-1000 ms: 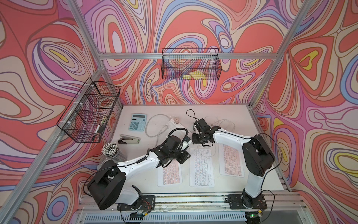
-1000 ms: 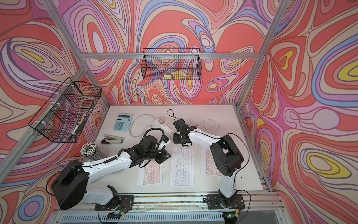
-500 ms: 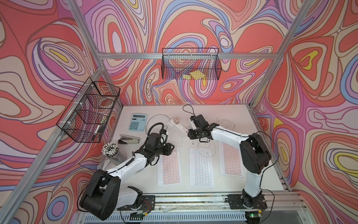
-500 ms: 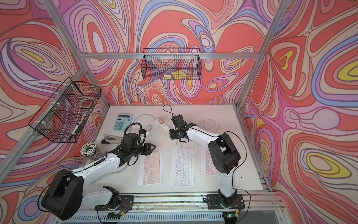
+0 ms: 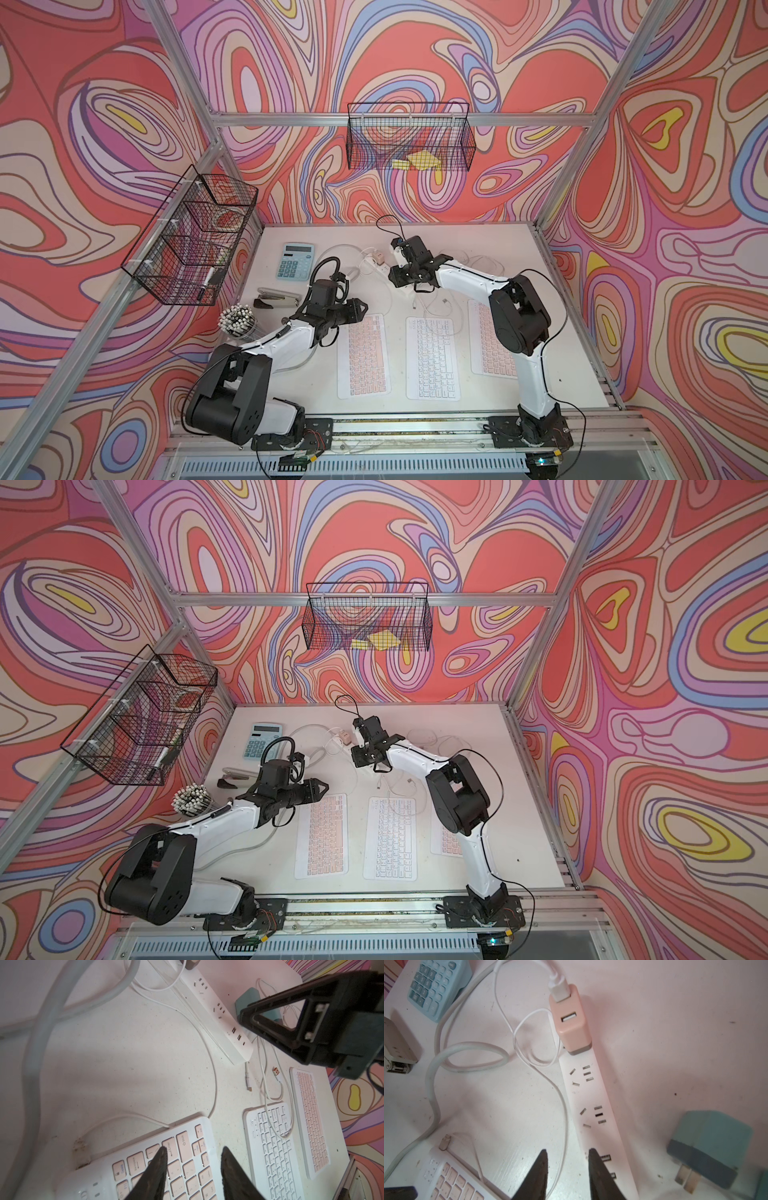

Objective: Unplug the wireless keyboard
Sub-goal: Move the keyboard to the center of the board.

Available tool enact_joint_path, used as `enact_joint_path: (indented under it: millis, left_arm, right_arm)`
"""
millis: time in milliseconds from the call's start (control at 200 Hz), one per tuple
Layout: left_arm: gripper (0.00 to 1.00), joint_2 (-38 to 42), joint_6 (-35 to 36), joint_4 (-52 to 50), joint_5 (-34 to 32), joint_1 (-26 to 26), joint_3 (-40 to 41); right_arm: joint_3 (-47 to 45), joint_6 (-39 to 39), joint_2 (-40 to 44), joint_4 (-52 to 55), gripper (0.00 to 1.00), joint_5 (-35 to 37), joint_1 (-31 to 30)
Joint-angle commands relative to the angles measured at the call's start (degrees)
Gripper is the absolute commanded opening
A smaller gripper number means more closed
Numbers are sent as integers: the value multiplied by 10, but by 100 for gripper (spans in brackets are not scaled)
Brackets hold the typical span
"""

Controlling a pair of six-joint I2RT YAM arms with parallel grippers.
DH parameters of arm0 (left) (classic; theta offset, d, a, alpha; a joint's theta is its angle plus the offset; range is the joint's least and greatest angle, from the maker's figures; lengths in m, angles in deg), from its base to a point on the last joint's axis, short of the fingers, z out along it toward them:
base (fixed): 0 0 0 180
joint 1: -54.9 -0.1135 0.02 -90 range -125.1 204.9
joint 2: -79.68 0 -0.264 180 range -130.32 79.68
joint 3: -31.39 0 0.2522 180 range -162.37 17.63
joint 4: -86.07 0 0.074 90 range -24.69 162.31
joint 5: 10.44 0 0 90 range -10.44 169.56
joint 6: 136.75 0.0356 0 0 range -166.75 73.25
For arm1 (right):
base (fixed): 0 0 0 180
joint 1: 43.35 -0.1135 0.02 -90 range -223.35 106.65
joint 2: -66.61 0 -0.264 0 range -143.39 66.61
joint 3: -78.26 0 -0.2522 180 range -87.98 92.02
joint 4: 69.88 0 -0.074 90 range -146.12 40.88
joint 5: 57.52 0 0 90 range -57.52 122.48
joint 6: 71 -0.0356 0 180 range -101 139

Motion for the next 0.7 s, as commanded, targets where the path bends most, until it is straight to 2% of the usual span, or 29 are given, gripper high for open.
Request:
enact_joint_path:
  millis: [0, 346, 691]
  left_arm:
    - [44, -18, -16, 20, 13, -5, -28]
    - [44, -31, -19, 10, 19, -6, -38]
    - [44, -37, -15, -7, 16, -7, -41]
  right_arm:
    - [40, 48, -36, -38, 36, 9, 1]
    - [146, 89, -133, -33, 38, 21, 24]
    - [200, 76, -184, -44, 41, -27, 24]
